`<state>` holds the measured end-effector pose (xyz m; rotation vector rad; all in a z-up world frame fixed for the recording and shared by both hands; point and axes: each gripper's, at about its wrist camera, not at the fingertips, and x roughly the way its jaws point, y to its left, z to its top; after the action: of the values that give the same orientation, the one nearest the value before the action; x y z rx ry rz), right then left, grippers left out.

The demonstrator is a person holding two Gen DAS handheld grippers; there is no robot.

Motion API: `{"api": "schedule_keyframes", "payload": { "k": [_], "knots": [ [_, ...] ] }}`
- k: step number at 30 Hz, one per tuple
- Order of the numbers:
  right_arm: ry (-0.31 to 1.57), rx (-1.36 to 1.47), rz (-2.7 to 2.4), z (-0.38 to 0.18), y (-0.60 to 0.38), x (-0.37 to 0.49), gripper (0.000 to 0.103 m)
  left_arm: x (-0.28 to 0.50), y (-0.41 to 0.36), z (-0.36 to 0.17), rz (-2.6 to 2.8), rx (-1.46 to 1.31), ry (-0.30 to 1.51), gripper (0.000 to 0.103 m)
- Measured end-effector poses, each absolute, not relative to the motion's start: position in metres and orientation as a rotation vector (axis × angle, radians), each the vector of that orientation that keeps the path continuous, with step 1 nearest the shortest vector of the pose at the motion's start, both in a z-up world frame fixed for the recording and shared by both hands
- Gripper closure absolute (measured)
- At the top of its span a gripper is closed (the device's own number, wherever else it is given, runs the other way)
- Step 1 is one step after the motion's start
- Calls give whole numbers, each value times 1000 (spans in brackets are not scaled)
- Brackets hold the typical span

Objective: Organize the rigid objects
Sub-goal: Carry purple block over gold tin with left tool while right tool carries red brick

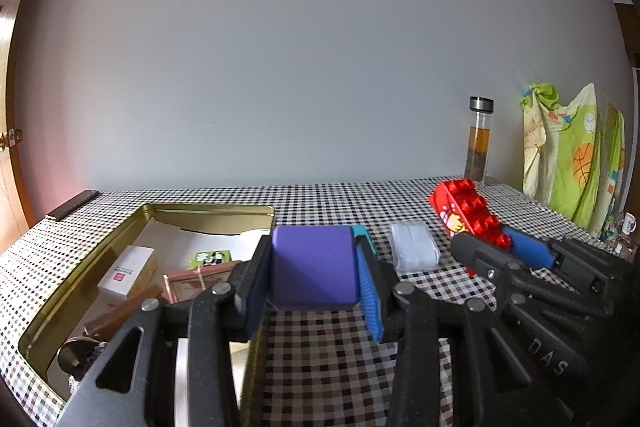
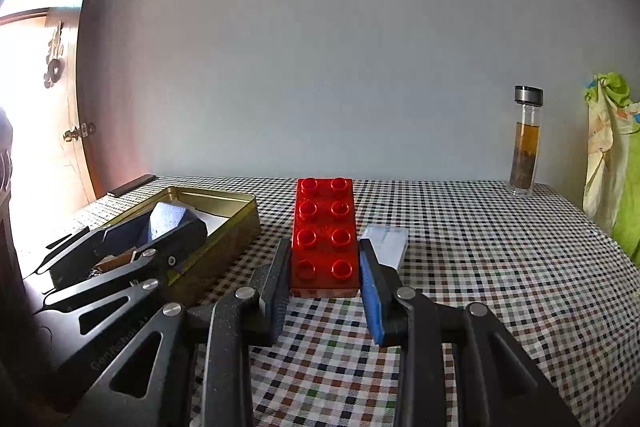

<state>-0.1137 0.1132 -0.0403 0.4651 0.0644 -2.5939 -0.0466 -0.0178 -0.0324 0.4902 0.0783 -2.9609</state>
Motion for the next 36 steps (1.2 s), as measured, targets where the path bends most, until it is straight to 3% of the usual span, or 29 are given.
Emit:
{"api": "schedule_keyframes", "payload": {
  "k": [36],
  "knots": [
    [100, 456, -2532, -41, 83, -105, 69, -24, -52, -33, -2925, 426, 170, 64]
  ]
}}
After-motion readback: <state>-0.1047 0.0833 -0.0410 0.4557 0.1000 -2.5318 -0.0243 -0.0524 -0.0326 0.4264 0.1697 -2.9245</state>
